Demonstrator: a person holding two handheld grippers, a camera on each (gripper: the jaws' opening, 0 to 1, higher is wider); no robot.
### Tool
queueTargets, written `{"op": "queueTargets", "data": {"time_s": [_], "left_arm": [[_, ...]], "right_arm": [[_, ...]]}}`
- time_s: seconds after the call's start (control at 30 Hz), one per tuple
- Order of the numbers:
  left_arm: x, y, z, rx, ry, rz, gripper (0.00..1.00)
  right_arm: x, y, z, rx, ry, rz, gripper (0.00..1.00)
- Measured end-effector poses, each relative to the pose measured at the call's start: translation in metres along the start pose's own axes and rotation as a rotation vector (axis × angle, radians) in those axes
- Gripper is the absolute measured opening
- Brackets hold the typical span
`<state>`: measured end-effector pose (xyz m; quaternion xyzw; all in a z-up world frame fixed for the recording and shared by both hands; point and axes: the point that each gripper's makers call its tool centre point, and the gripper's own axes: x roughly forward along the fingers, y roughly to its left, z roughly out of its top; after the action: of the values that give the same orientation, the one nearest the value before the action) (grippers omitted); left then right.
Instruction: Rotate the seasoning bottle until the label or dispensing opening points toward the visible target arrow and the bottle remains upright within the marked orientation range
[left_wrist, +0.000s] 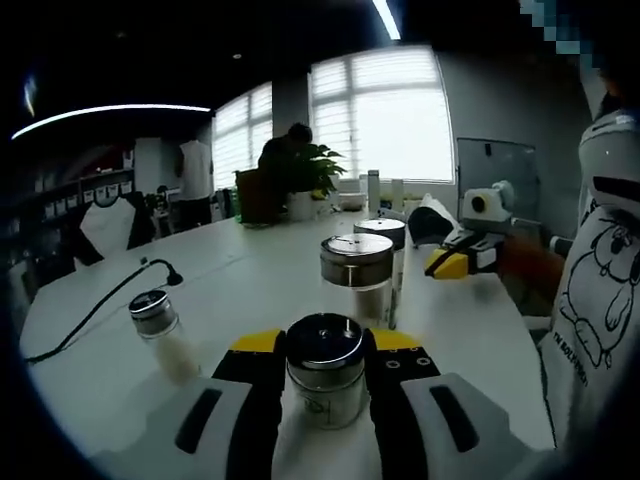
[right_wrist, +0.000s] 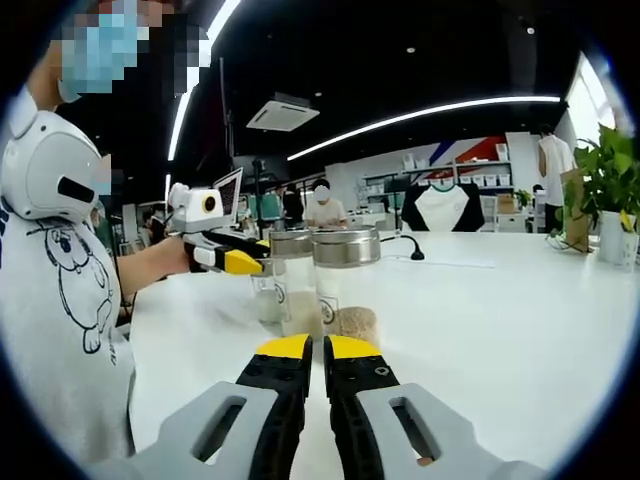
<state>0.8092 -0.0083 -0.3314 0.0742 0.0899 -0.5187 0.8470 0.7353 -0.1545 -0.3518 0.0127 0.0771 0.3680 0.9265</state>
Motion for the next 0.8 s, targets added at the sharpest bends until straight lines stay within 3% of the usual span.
{"op": "queueTargets", "data": {"time_s": [0.13, 0.27, 0.37, 0.4, 0.43, 0.5, 0.7, 0.8], "left_arm": [[0.001, 0.000, 0.000, -0.006, -0.015, 0.043, 0.33], [-0.001, 0.001, -0.001, 0.020, 0.005, 0.029, 0.35], [-0.003, 0.000, 0.005, 0.018, -0.025, 0.014, 0.50], [-0.004, -0.001, 0.007, 0.012, -0.034, 0.003, 0.51], [-0.006, -0.002, 0.014, 0.018, -0.065, -0.026, 0.49], [-0.012, 0.006, 0.018, 0.013, -0.068, -0.019, 0.44], [-0.021, 0.019, 0.032, -0.010, -0.110, -0.069, 0.42], [-0.027, 0.039, 0.038, 0.049, -0.104, -0.011, 0.38]], "right_arm": [[0.001, 0.000, -0.001, -0.002, 0.007, 0.001, 0.02], [0.001, 0.000, -0.001, -0.006, 0.009, 0.004, 0.02], [0.001, -0.001, 0.000, -0.005, 0.005, 0.002, 0.02], [0.001, -0.001, -0.001, -0.003, 0.004, 0.001, 0.02], [0.001, -0.001, -0.001, -0.001, 0.004, -0.001, 0.02], [0.001, 0.000, -0.002, 0.001, 0.005, -0.001, 0.02], [-0.001, 0.001, -0.004, 0.007, 0.005, -0.003, 0.02], [-0.001, 0.001, -0.004, 0.005, 0.008, -0.005, 0.02]]}}
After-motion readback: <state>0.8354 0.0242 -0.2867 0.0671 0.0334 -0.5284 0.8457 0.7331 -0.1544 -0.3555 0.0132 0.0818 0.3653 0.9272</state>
